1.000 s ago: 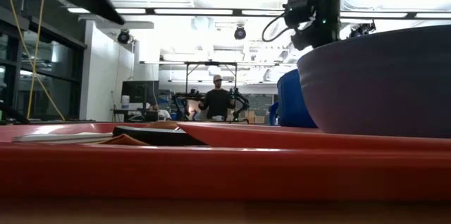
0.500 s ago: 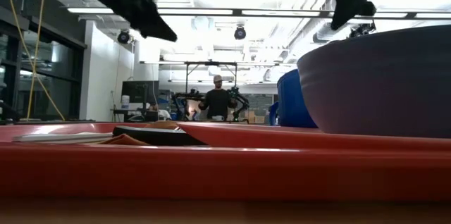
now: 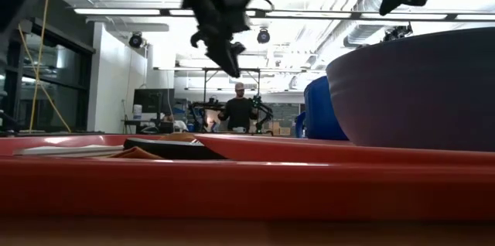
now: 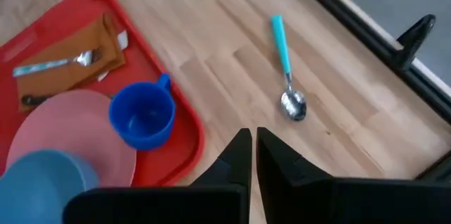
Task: Set up tray
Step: Put the blue spoon on top of the orange napkin on the serving tray
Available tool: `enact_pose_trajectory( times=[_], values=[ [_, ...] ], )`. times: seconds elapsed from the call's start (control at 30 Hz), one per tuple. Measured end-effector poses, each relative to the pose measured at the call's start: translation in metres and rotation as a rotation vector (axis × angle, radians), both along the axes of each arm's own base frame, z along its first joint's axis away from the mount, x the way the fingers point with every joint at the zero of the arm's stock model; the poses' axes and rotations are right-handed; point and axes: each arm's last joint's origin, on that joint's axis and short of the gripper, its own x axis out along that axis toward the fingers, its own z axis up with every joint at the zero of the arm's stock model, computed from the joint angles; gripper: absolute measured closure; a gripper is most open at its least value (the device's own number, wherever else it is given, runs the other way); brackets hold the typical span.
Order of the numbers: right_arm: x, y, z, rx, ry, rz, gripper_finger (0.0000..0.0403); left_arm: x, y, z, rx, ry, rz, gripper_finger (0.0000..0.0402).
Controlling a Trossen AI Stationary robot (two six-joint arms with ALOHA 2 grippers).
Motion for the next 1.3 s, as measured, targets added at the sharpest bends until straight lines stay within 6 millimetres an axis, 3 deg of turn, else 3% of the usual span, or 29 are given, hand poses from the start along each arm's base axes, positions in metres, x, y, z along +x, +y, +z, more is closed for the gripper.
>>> enact_pose_trajectory(
  times=[0.27,0.47,0.67,0.77,0.87,1.13,1.3],
  values=[
    [-0.02,0.014,0.001,-0.054,0.084,-0.013,0.0403,0.059,0.015,0.021,0.201,-0.044,-0.159,0.0277],
    [-0.038,0.025,0.008,-0.096,0.025,-0.029,0.0403,0.09,0.008,0.0,0.254,-0.016,-0.229,0.0277],
    [-0.046,0.032,0.01,-0.075,-0.02,-0.021,0.0403,0.106,0.002,-0.031,0.211,0.036,-0.238,0.0277],
    [-0.047,0.033,0.01,-0.06,-0.028,-0.009,0.0403,0.112,0.001,-0.037,0.195,0.022,-0.223,0.0272],
    [-0.047,0.033,0.01,-0.059,-0.023,0.001,0.0403,0.117,0.003,-0.034,0.218,-0.038,-0.204,0.0243],
    [-0.047,0.034,0.01,-0.064,-0.023,0.019,0.0403,0.129,0.012,-0.022,0.338,-0.169,-0.044,0.0109],
    [-0.047,0.033,0.01,-0.066,-0.023,0.023,0.0403,0.132,0.007,-0.029,0.242,-0.183,-0.082,0.0085]
  ],
)
